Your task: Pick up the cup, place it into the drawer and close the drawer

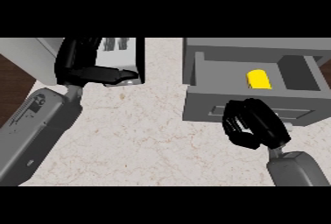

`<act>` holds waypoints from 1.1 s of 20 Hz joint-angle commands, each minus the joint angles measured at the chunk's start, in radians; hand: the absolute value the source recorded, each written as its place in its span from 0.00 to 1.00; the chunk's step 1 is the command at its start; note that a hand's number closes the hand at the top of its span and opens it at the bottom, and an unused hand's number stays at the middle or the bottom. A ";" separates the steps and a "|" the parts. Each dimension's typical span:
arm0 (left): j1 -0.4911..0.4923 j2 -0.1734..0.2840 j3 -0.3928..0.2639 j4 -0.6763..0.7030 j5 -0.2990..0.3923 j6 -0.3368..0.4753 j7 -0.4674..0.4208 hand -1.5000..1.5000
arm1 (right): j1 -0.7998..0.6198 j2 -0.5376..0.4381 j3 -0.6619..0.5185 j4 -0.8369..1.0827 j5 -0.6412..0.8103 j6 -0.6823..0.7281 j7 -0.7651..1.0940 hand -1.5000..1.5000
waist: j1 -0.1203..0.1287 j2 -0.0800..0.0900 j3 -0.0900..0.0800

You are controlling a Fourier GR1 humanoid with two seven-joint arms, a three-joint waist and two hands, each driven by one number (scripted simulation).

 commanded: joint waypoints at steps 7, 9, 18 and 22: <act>0.234 0.095 0.079 -0.150 0.002 -0.090 -0.027 0.00 | -0.295 0.074 -0.045 0.627 0.150 -0.224 -0.163 1.00 | -0.003 0.007 0.001; 0.241 0.114 0.116 -0.126 0.010 -0.142 -0.041 0.00 | -0.396 0.099 -0.057 0.744 0.163 -0.237 -0.182 1.00 | -0.001 0.010 0.001; 0.313 0.120 0.154 -0.139 0.016 -0.227 -0.070 0.00 | -0.635 0.050 -0.196 1.150 0.117 -0.256 -0.315 1.00 | 0.018 0.024 0.002; 0.350 0.101 0.139 -0.139 0.004 -0.249 -0.100 0.00 | -0.722 0.043 -0.226 1.234 0.114 -0.247 -0.265 1.00 | 0.040 0.033 0.002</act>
